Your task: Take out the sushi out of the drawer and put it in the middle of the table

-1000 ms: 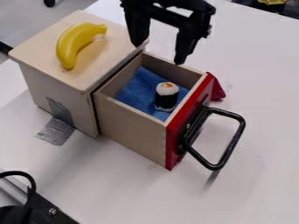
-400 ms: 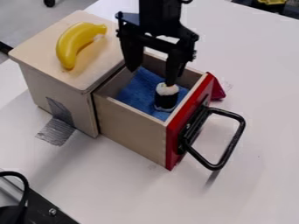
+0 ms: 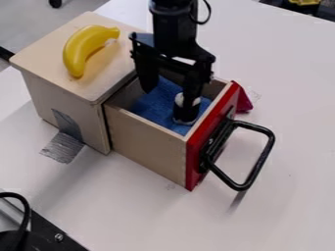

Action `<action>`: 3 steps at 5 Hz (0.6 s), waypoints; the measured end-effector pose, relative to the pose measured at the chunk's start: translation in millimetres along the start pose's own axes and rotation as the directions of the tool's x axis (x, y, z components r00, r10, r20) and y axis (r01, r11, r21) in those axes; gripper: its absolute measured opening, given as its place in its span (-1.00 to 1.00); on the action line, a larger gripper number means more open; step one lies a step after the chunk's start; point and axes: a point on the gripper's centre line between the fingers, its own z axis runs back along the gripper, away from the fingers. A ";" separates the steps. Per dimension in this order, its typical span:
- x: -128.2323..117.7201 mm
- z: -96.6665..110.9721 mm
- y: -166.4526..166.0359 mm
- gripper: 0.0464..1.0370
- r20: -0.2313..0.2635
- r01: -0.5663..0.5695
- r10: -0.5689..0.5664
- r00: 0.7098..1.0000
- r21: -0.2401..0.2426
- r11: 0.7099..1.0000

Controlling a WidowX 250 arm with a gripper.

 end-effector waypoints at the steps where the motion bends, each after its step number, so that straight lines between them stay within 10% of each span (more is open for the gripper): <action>1: 5.0 -7.2 -6.0 0.93 0.014 0.012 -0.012 1.000 -0.001 1.000; 3: 8.5 -8.8 -13.7 0.93 0.033 0.011 -0.011 0.999 -0.010 1.000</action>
